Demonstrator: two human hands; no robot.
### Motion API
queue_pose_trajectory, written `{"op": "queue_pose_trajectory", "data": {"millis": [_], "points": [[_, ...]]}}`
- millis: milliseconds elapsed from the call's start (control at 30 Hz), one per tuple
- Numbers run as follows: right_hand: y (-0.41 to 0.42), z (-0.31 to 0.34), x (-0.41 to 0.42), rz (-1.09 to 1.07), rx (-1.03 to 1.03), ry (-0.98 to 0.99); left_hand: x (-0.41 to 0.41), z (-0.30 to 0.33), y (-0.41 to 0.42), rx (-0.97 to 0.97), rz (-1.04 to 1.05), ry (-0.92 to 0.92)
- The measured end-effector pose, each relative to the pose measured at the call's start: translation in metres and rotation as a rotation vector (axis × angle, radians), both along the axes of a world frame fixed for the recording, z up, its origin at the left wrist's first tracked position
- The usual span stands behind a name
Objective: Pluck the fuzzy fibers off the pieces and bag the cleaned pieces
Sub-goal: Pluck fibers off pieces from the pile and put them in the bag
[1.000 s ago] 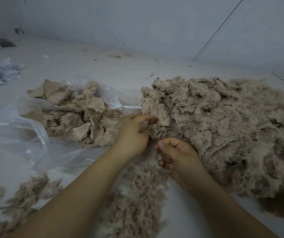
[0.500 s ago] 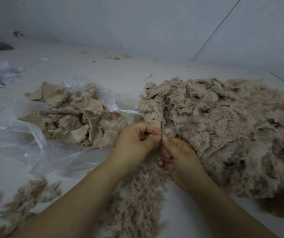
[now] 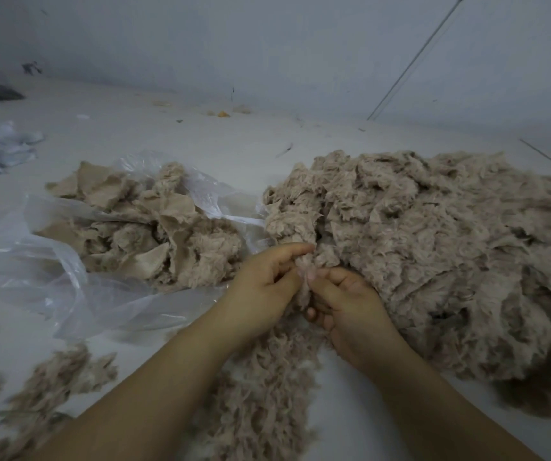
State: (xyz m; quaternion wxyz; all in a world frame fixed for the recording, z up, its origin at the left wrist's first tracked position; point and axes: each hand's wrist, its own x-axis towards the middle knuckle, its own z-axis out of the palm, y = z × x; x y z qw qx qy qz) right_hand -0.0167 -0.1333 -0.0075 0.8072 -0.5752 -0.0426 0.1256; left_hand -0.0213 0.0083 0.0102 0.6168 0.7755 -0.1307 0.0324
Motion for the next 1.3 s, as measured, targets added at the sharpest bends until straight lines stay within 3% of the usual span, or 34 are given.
{"op": "queue_pose_trajectory", "data": {"millis": [300, 600, 733, 867, 1000, 1200, 1300], "points": [[-0.002, -0.001, 0.001, -0.014, 0.014, 0.024, 0.004, 0.001, 0.003, 0.145, 0.082, -0.078], [-0.004, -0.001, -0.001, 0.022, 0.026, 0.033, 0.017, 0.015, 0.003, -0.085, 0.033, 0.105], [-0.005, -0.003, 0.000, 0.020, 0.061, 0.015, 0.013, 0.009, 0.007, -0.075, 0.129, 0.034], [-0.004, -0.004, -0.001, 0.035, 0.042, -0.016, 0.003, 0.004, 0.003, -0.061, 0.029, 0.060], [-0.004, -0.002, -0.001, 0.000, 0.012, -0.019, 0.001, 0.004, 0.006, -0.148, 0.073, 0.034], [-0.004, 0.000, -0.003, -0.015, 0.093, -0.001, -0.012, 0.010, 0.011, -0.052, -0.065, -0.080], [-0.004, 0.002, -0.004, -0.007, 0.096, -0.011, -0.015, 0.014, 0.013, -0.100, -0.091, 0.017]]}}
